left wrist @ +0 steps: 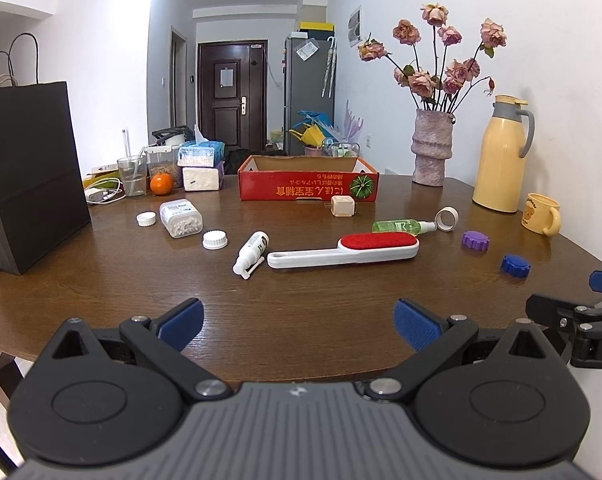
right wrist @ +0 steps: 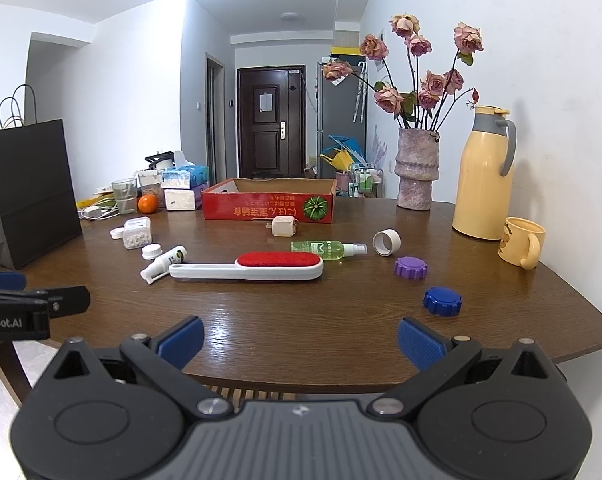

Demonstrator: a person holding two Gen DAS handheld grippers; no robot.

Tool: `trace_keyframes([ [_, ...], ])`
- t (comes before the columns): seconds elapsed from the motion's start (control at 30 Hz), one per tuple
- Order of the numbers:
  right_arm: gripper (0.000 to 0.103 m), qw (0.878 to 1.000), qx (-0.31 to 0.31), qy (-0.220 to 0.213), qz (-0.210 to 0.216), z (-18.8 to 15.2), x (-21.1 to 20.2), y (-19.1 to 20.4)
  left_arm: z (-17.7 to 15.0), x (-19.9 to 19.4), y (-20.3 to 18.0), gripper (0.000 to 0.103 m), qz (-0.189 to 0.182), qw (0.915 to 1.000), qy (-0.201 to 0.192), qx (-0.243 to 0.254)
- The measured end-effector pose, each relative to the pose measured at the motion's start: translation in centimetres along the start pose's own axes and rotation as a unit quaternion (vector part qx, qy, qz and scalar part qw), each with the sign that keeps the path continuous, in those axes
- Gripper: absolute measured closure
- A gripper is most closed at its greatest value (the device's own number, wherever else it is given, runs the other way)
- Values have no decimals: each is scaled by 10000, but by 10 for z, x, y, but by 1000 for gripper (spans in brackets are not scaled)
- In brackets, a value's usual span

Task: Organize rigid objects
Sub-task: 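Close the right tool on the blue cap while the left tool nears the spray bottle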

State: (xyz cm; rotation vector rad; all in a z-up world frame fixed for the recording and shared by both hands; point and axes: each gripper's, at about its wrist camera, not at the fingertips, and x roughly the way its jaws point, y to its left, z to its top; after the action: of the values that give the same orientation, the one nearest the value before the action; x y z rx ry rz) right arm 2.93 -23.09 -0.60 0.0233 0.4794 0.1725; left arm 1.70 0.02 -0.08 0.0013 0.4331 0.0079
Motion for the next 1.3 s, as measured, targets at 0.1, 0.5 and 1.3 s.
trace_keyframes([
  [0.1,0,10000,22,19,-15,1,6,-4,1,9,1,0,35,10000,60,-3],
  [0.5,0,9996,163,180,-148,5,42,-27,10,45,10,0,173,9995,227,-128],
  [1.3,4,9958,342,543,-647,16,151,-94,35,144,19,0,339,9975,564,-276],
])
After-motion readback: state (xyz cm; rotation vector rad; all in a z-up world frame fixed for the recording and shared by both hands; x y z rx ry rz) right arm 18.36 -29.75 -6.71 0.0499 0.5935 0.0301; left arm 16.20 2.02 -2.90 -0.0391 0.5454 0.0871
